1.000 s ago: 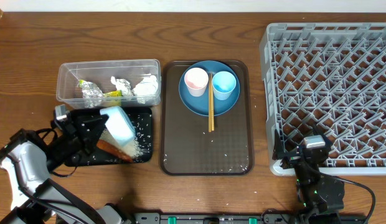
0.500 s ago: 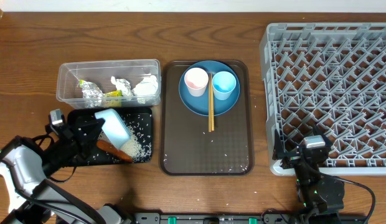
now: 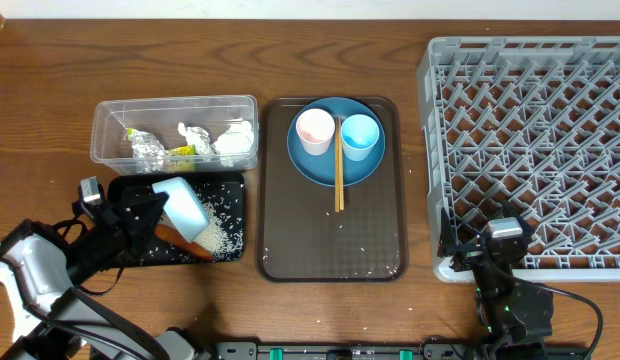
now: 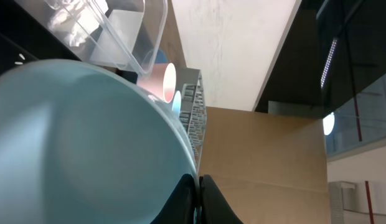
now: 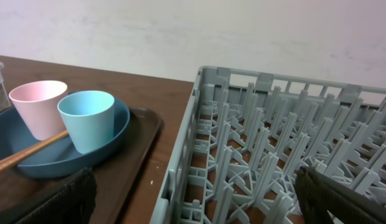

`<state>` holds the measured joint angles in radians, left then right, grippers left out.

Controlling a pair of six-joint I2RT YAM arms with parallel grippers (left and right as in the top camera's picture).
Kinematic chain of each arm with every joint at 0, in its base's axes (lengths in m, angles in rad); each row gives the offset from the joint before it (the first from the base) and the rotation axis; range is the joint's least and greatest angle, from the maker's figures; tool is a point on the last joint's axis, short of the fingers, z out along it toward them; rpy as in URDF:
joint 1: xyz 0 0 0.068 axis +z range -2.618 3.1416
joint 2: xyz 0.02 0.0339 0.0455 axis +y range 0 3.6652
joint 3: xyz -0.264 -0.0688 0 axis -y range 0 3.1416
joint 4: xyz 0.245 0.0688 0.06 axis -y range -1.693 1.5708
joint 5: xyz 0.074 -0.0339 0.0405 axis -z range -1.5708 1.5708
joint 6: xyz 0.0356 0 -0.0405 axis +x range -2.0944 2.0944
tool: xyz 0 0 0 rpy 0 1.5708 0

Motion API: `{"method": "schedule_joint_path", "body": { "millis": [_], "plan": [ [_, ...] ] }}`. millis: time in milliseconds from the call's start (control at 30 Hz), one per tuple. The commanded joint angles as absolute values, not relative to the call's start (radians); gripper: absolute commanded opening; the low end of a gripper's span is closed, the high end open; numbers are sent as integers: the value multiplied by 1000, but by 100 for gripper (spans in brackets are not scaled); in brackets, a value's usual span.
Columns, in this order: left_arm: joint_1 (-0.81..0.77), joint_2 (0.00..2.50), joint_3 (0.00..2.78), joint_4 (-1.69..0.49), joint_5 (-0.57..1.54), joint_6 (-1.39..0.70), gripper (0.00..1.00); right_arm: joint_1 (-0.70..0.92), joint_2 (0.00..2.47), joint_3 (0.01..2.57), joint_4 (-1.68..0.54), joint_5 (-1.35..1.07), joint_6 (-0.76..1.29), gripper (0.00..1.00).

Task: Sort waste into correct bins and load items into the dishwasher rack
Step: 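Tilt the bowl with the left gripper to pour rice onto the black tray, then carry the emptied bowl back and set it on the brown tray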

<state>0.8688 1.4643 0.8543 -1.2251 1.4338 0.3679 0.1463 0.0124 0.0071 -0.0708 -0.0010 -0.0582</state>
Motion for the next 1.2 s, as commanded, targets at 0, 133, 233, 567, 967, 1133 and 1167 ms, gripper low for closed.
{"method": "schedule_joint_path", "body": {
  "millis": [0,133,233,567,967,1133,1167],
  "plan": [
    [874,1472,854,-1225,1454,400,6,154,7,5,-75,-5,-49,99],
    [867,1468,855,-1221,1438,407,6,154,7,5,-75,-5,-49,99],
    [851,1460,863,-1209,1383,407,6,154,7,5,-75,-5,-49,99],
    [724,1419,928,-1073,1179,198,6,154,7,5,-75,-5,-49,99],
    [299,1225,932,-885,674,-173,6,154,7,5,-75,-5,-49,99],
    [34,1184,932,-888,498,-279,6,154,7,5,-75,-5,-49,99],
    [-22,1181,932,-888,468,-300,6,154,7,5,-75,-5,-49,99]
  ]
}}
